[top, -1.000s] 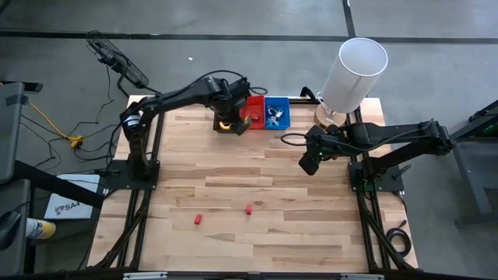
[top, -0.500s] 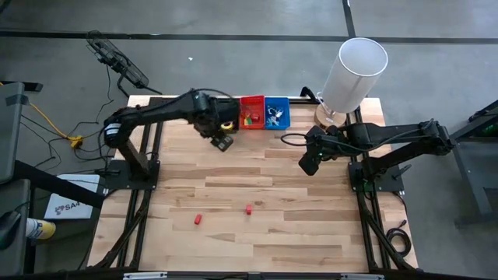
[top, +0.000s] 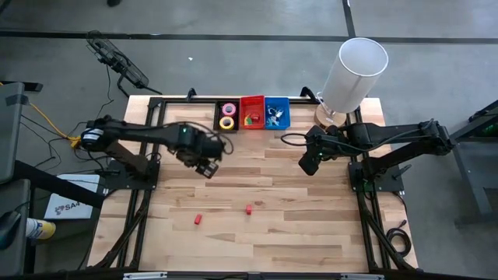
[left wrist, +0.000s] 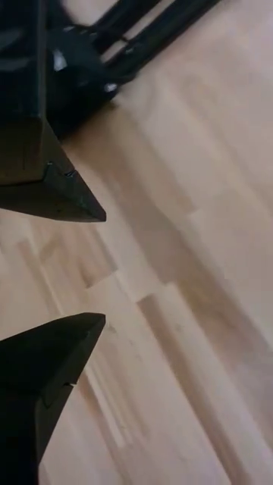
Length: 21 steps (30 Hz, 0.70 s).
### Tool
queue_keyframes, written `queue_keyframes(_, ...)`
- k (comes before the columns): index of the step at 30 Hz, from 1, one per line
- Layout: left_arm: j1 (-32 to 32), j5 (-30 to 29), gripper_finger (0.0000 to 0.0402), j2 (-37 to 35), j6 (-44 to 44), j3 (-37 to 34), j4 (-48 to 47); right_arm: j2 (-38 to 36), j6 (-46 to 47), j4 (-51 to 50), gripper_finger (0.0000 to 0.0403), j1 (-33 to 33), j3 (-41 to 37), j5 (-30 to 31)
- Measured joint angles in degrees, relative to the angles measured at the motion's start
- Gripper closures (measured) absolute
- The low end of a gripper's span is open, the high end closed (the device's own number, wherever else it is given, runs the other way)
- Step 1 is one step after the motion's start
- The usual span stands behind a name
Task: Pick and place Stapler, Stapler remover, tape
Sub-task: Put the red stapler into the red bin
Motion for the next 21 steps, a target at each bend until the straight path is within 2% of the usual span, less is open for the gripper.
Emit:
queue_keyframes(10, -9.91, 4.93, 0.02, -0.02, -13.33, -6.19, 6.02, 0.0, -0.77, 0.09, 0.0194, 0.0, 0.0, -0.35)
queue_keyframes(21, -19.64, 10.16, 0.02, -0.02, -27.89, -14.54, 22.69, 0.0, -0.83, 0.13, 0.0194, 0.0, 0.0, -1.12)
